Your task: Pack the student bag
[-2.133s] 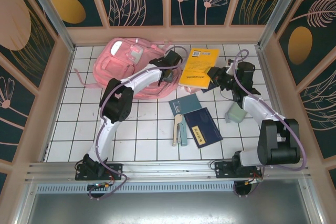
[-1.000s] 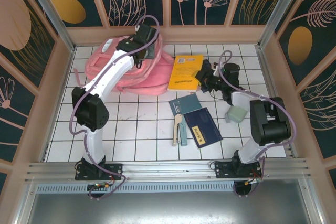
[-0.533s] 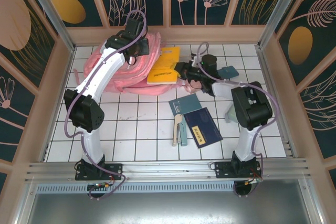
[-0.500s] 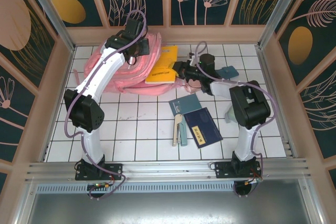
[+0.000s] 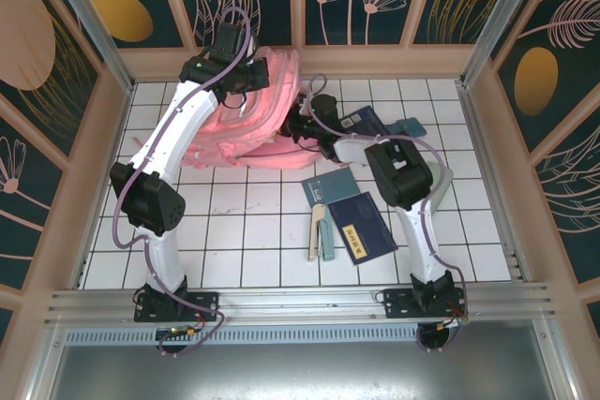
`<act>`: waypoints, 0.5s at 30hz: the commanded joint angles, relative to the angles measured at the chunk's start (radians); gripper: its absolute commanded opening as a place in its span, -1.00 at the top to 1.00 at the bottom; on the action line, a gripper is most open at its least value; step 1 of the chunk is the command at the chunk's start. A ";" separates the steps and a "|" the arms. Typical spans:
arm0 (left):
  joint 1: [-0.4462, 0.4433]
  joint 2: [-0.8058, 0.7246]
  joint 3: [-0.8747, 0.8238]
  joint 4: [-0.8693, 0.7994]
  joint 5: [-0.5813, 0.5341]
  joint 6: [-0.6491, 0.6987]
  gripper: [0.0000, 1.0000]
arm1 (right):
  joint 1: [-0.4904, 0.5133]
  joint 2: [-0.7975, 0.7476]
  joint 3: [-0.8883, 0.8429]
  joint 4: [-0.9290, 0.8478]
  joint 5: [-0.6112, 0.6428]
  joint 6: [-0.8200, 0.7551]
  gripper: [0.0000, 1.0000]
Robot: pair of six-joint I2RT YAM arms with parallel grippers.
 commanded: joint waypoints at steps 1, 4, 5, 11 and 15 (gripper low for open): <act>0.001 -0.027 0.061 0.124 0.053 -0.035 1.00 | 0.045 0.064 0.153 0.048 0.022 0.038 1.00; 0.000 -0.025 0.059 0.125 0.056 -0.044 1.00 | 0.067 0.133 0.265 -0.040 0.034 0.010 1.00; 0.001 -0.024 0.058 0.127 0.060 -0.046 1.00 | 0.072 0.150 0.291 -0.060 0.039 0.006 1.00; 0.001 -0.036 0.028 0.163 0.084 -0.069 1.00 | 0.099 0.254 0.451 -0.165 0.087 -0.012 1.00; 0.001 -0.039 0.015 0.187 0.103 -0.093 1.00 | 0.115 0.334 0.585 -0.241 0.119 -0.019 1.00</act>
